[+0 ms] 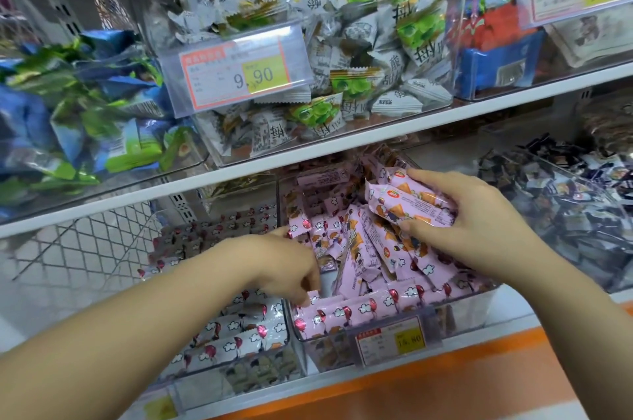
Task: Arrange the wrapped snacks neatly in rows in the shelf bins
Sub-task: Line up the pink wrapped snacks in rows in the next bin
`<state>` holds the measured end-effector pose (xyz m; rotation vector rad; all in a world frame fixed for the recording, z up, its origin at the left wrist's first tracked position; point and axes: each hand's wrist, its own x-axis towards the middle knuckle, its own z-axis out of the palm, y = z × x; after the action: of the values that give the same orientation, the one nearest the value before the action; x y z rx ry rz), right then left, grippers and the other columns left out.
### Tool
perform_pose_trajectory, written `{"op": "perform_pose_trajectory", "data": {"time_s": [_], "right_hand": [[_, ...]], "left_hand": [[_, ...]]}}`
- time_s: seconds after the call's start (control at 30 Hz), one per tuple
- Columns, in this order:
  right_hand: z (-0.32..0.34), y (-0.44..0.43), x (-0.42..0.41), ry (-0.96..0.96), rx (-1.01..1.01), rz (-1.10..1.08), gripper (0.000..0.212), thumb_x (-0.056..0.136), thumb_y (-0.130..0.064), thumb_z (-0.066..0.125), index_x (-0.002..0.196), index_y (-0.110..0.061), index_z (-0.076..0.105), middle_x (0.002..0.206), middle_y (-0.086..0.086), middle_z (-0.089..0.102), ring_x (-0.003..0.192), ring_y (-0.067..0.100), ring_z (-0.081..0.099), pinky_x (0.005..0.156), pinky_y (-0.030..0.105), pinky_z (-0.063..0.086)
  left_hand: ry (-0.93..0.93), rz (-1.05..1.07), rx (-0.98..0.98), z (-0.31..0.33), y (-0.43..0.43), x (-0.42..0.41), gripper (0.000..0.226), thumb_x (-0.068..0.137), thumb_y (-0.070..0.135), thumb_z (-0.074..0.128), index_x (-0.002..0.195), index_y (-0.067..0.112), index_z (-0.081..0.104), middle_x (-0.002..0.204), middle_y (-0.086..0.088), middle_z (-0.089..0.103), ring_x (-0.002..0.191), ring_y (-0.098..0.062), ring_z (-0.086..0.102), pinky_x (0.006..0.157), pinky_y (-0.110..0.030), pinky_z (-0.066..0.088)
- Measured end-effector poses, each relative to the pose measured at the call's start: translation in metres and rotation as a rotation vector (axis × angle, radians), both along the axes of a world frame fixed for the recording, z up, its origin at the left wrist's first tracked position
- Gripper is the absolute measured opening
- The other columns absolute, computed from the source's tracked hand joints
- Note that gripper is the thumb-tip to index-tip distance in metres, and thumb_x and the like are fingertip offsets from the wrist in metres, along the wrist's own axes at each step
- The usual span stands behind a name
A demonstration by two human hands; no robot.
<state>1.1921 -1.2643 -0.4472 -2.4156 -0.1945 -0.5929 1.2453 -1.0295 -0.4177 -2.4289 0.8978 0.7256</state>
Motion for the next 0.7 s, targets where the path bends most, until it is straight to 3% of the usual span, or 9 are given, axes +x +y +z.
{"op": "perform_pose_trajectory", "data": {"time_s": [0.03, 0.1, 0.17, 0.27, 0.33, 0.43, 0.53, 0.6, 0.7], "right_hand": [[0.000, 0.000, 0.000, -0.002, 0.005, 0.003, 0.069, 0.071, -0.046, 0.068, 0.135, -0.038, 0.046, 0.112, -0.007, 0.058, 0.109, 0.015, 0.047, 0.082, 0.025, 0.033], [0.000, 0.000, 0.000, -0.006, 0.014, 0.009, 0.068, 0.072, -0.045, 0.070, 0.135, -0.037, 0.046, 0.109, -0.009, 0.056, 0.107, 0.014, 0.047, 0.081, 0.023, 0.032], [0.000, 0.000, 0.000, -0.012, 0.019, 0.011, 0.067, 0.073, -0.043, 0.070, 0.135, -0.037, 0.047, 0.108, -0.008, 0.057, 0.106, 0.014, 0.048, 0.081, 0.023, 0.032], [0.000, 0.000, 0.000, -0.006, 0.019, 0.009, 0.067, 0.072, -0.044, 0.070, 0.135, -0.036, 0.047, 0.108, -0.006, 0.058, 0.106, 0.015, 0.049, 0.082, 0.025, 0.035], [0.000, 0.000, 0.000, -0.004, 0.014, 0.006, 0.067, 0.072, -0.045, 0.069, 0.135, -0.036, 0.047, 0.106, -0.008, 0.057, 0.106, 0.015, 0.049, 0.082, 0.027, 0.036], [0.001, 0.001, -0.001, 0.009, 0.004, 0.003, 0.068, 0.072, -0.046, 0.069, 0.135, -0.037, 0.046, 0.103, -0.010, 0.055, 0.104, 0.015, 0.048, 0.080, 0.028, 0.036], [0.002, 0.000, -0.001, 0.015, -0.004, 0.002, 0.068, 0.072, -0.047, 0.068, 0.136, -0.038, 0.045, 0.104, -0.012, 0.054, 0.104, 0.014, 0.047, 0.080, 0.027, 0.035], [0.002, 0.000, -0.002, 0.011, -0.002, -0.001, 0.068, 0.072, -0.046, 0.068, 0.136, -0.037, 0.045, 0.104, -0.013, 0.053, 0.106, 0.014, 0.047, 0.080, 0.027, 0.035], [0.003, 0.002, -0.003, -0.013, 0.006, -0.004, 0.066, 0.073, -0.044, 0.069, 0.135, -0.035, 0.047, 0.104, -0.013, 0.053, 0.108, 0.014, 0.048, 0.082, 0.025, 0.035]], "left_hand": [[0.011, 0.015, -0.020, 0.001, 0.002, 0.000, 0.039, 0.095, 0.040, 0.051, 0.132, 0.029, 0.054, 0.115, 0.012, 0.063, 0.122, -0.014, 0.050, 0.118, -0.043, 0.000], [0.028, 0.080, -0.142, 0.004, 0.007, 0.002, 0.037, 0.093, 0.039, 0.055, 0.129, 0.028, 0.057, 0.119, 0.013, 0.063, 0.116, -0.011, 0.055, 0.115, -0.036, 0.025], [0.016, 0.162, -0.322, 0.009, 0.014, 0.004, 0.030, 0.092, 0.036, 0.058, 0.121, 0.028, 0.062, 0.118, 0.014, 0.064, 0.104, -0.004, 0.058, 0.097, -0.024, 0.043], [-0.096, 0.246, -0.585, 0.012, 0.022, 0.008, 0.011, 0.092, 0.030, 0.058, 0.100, 0.031, 0.066, 0.103, 0.016, 0.066, 0.093, -0.002, 0.060, 0.085, -0.021, 0.048], [-0.255, 0.309, -0.706, 0.010, 0.024, 0.012, 0.008, 0.093, 0.029, 0.056, 0.099, 0.030, 0.061, 0.098, 0.014, 0.064, 0.092, -0.009, 0.061, 0.081, -0.024, 0.048], [-0.398, 0.398, -0.630, 0.004, 0.023, 0.021, 0.053, 0.086, 0.049, 0.060, 0.132, 0.031, 0.042, 0.129, 0.005, 0.051, 0.113, -0.019, 0.054, 0.091, -0.029, 0.046], [-0.440, 0.402, -0.471, -0.006, 0.018, 0.029, 0.082, 0.076, 0.061, 0.065, 0.144, 0.035, 0.026, 0.149, 0.003, 0.033, 0.126, -0.023, 0.045, 0.099, -0.034, 0.043], [-0.528, 0.374, -0.430, -0.012, 0.013, 0.032, 0.077, 0.077, 0.058, 0.065, 0.142, 0.032, 0.032, 0.146, 0.002, 0.036, 0.125, -0.024, 0.045, 0.099, -0.036, 0.043], [-0.661, 0.350, -0.491, -0.009, 0.005, 0.029, 0.044, 0.085, 0.042, 0.060, 0.125, 0.027, 0.050, 0.116, 0.000, 0.055, 0.095, -0.019, 0.051, 0.082, -0.029, 0.043]]}}
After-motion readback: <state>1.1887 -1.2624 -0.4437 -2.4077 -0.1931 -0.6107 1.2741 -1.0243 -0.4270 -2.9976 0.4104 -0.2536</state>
